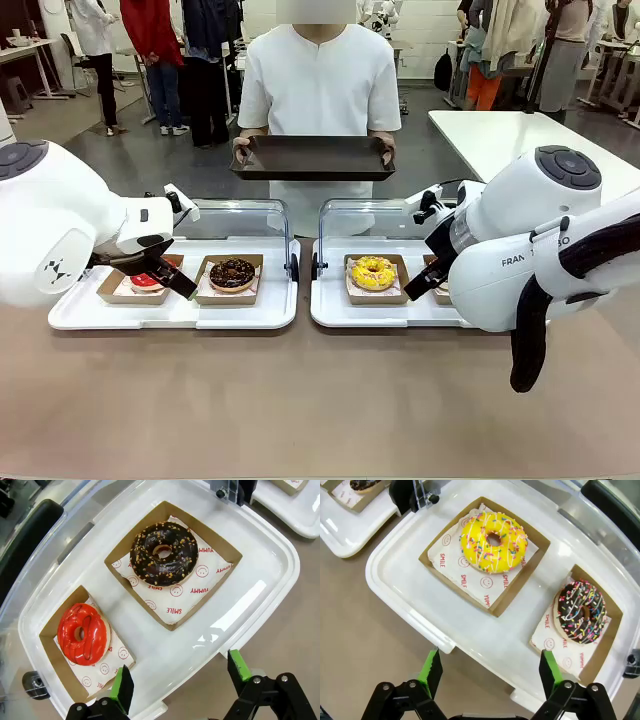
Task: Provide the desired donut to the person.
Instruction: Pick up and lift the Paper togo box containing the Donut pointed at by the person.
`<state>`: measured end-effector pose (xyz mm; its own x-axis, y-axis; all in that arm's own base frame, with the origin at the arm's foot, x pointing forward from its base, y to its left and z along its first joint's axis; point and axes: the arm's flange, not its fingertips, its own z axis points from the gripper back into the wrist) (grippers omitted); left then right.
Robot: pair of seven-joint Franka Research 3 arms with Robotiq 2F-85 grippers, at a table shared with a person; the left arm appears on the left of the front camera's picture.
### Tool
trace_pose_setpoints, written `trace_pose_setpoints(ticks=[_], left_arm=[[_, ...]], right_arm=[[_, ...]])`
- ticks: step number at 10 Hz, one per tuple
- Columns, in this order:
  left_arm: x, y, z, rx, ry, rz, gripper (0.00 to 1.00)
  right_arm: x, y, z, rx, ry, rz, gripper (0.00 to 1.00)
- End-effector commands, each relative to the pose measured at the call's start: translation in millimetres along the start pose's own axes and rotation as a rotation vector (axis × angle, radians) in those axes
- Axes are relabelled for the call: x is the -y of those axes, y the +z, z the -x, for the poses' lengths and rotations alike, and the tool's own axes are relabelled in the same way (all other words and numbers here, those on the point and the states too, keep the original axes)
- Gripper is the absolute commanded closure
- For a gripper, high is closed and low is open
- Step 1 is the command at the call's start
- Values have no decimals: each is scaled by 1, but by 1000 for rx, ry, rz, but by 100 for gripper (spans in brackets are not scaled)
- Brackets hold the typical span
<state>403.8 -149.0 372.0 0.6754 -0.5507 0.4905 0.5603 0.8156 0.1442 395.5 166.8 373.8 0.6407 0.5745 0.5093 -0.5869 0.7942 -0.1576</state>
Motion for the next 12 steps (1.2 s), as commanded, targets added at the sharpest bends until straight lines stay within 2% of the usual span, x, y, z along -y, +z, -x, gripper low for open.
trace_pose_setpoints(ticks=[1,12], left_arm=[[0,0,0,0,0,0,0],[0,0,0,0,0,0,0]], right_arm=[[0,0,0,0,0,0,0],[0,0,0,0,0,0,0]])
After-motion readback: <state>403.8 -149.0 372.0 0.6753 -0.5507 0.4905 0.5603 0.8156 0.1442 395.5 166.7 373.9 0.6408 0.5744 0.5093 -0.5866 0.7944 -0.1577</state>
